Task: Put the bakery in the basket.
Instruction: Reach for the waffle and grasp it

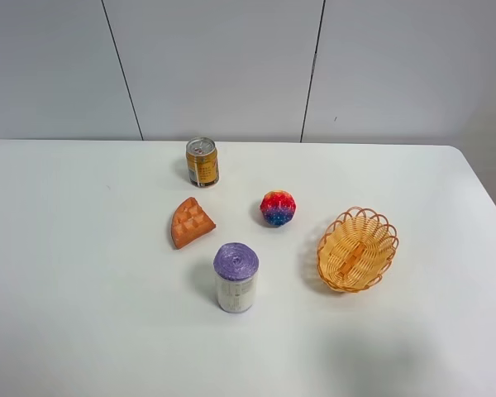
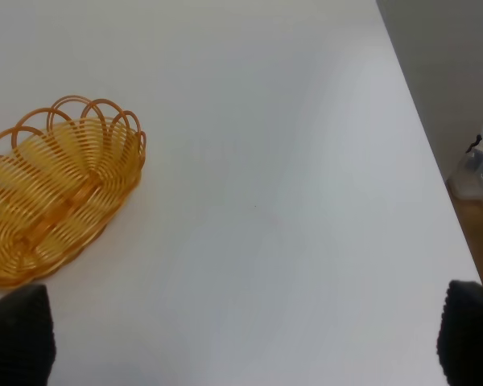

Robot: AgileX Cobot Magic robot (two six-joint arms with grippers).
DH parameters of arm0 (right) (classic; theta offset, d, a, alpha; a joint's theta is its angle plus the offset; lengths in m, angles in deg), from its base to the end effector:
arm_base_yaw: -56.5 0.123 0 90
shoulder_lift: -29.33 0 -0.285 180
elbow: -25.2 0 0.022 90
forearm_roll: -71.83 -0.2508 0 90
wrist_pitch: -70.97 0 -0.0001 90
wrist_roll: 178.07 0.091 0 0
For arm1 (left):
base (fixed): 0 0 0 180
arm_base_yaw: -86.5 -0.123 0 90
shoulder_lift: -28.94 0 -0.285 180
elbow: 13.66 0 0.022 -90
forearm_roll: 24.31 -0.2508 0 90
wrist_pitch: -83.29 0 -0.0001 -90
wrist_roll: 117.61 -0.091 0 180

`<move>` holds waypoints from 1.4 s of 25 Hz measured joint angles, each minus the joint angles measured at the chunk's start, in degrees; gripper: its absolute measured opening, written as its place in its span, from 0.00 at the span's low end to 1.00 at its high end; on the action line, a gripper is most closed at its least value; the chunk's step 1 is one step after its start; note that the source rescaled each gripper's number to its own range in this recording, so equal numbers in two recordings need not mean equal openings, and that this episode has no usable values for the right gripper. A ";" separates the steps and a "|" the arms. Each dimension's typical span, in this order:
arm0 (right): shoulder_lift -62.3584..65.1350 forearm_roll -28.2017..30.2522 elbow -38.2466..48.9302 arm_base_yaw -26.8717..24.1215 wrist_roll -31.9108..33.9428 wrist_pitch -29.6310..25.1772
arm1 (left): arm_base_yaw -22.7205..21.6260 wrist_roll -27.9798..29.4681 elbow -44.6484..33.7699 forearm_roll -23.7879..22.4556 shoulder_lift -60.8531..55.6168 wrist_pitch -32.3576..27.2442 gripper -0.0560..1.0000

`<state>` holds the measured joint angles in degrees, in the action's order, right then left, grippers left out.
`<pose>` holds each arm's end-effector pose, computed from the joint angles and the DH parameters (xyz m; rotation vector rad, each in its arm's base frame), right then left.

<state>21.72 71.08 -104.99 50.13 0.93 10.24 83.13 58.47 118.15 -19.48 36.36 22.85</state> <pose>-0.0027 0.0013 0.2713 0.0962 2.0604 -0.0637 -0.0061 -0.0070 0.2798 0.0139 2.0226 -0.0200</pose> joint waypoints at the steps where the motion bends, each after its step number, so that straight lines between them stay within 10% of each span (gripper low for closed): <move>1: 0.00 0.00 0.00 0.00 0.00 0.00 | 0.00 0.00 0.00 0.00 0.00 0.00 1.00; 23: 0.00 0.00 0.00 0.00 0.00 0.00 | 0.00 0.00 0.38 0.00 0.91 0.36 1.00; 35: 0.00 0.00 0.00 0.00 0.00 0.00 | 0.00 0.22 15.03 1.52 29.36 26.46 1.00</move>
<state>21.72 71.08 -104.99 50.13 0.93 10.24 83.13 58.69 133.18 -17.96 65.72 49.31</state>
